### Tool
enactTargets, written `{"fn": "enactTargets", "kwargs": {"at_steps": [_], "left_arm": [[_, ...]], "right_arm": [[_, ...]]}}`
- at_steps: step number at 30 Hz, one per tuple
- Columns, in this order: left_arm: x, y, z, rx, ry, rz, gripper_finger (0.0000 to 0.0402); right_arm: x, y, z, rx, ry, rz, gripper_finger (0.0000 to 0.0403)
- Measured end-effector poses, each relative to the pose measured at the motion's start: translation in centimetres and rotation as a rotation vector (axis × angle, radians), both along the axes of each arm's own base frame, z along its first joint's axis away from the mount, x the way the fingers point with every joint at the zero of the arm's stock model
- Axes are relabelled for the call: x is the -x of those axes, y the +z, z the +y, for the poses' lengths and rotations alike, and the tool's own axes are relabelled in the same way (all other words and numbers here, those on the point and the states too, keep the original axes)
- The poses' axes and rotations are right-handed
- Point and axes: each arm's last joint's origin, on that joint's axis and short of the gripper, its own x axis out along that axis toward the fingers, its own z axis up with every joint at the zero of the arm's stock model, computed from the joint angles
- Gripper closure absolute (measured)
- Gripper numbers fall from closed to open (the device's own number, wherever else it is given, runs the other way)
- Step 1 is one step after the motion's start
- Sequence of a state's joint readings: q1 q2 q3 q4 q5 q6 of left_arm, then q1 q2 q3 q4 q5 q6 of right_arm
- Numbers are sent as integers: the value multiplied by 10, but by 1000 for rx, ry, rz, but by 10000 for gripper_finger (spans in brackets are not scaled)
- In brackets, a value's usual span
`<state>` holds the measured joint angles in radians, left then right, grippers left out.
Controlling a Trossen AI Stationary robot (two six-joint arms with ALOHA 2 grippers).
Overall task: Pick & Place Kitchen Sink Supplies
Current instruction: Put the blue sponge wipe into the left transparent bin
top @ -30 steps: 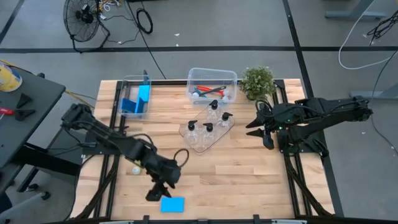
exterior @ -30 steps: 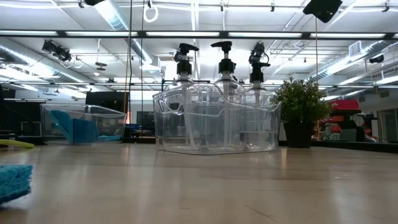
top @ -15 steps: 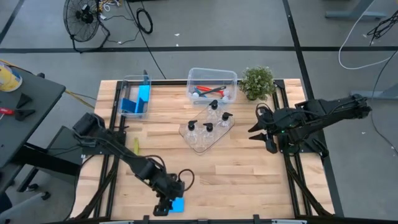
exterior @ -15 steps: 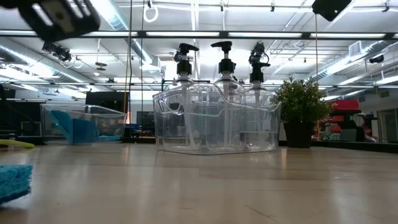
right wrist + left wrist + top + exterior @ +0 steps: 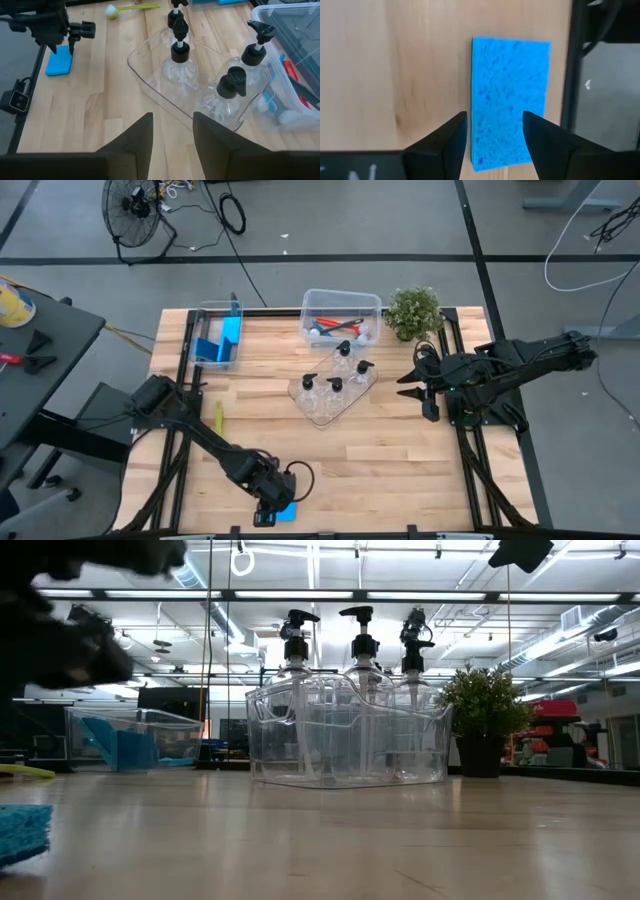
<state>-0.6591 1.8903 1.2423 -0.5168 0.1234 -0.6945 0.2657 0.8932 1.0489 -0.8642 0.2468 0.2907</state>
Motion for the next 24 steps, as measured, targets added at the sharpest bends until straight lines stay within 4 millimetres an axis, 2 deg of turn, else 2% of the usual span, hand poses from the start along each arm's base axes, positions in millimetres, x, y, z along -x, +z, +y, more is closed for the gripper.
{"fn": "enactTargets", "kwargs": {"at_steps": [6,11,14,24], "left_arm": [[3,-20,-9,-20,35,66,207],[4,-24,-11,-10,75,94,213],[4,-24,-11,-17,78,92,240],[3,-23,-10,4,118,100,372]], "right_arm": [[0,0,0,11,-13,-1,262],[-1,0,-1,32,-39,-7,262],[-1,0,-2,38,-46,-11,262],[-1,1,-1,35,-46,-20,262]]}}
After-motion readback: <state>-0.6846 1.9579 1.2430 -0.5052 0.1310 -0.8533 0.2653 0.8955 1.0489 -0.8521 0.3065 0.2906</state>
